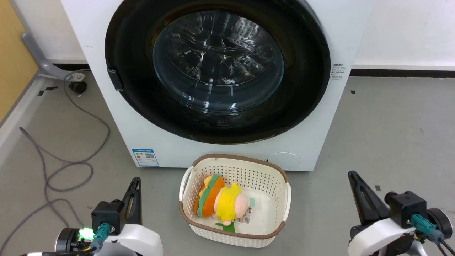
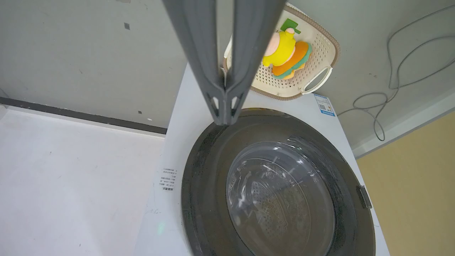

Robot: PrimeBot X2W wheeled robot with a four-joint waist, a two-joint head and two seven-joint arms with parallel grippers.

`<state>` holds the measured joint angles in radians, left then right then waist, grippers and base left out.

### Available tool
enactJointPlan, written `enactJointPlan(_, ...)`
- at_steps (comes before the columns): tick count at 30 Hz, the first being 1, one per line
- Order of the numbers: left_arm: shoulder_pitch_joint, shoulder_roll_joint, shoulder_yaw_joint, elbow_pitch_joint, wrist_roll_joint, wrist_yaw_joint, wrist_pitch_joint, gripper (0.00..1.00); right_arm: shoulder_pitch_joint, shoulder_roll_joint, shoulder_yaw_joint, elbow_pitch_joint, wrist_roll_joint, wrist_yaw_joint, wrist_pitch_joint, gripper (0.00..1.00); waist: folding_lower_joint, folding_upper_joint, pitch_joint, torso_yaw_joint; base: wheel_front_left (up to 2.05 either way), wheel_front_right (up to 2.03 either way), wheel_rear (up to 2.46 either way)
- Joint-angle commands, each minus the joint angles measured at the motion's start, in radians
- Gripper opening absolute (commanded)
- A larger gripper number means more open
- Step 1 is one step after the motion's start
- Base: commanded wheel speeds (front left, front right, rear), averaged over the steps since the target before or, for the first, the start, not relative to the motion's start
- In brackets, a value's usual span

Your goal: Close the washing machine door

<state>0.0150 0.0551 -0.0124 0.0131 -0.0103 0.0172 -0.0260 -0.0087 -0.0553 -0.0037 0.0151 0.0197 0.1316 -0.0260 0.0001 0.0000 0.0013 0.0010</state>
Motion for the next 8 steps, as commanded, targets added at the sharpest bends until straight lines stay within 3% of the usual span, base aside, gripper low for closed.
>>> enactJointPlan(1,-0.014,-0.001,0.005,-0.007,0.007,-0.005,0.008,0.0,0.008,0.005,0.002,-0.008,-0.009,-0.001,0.008,0.0,-0.0001,0.0,0.0,0.0,0.0,0.0,0.0)
enactJointPlan(8,-0.015,-0.004,0.011,-0.012,0.01,-0.015,0.023,0.0,0.009,0.005,0.003,-0.014,-0.018,-0.001,0.023,0.0,-0.0001,0.0,-0.001,-0.001,0.0,0.0,0.0)
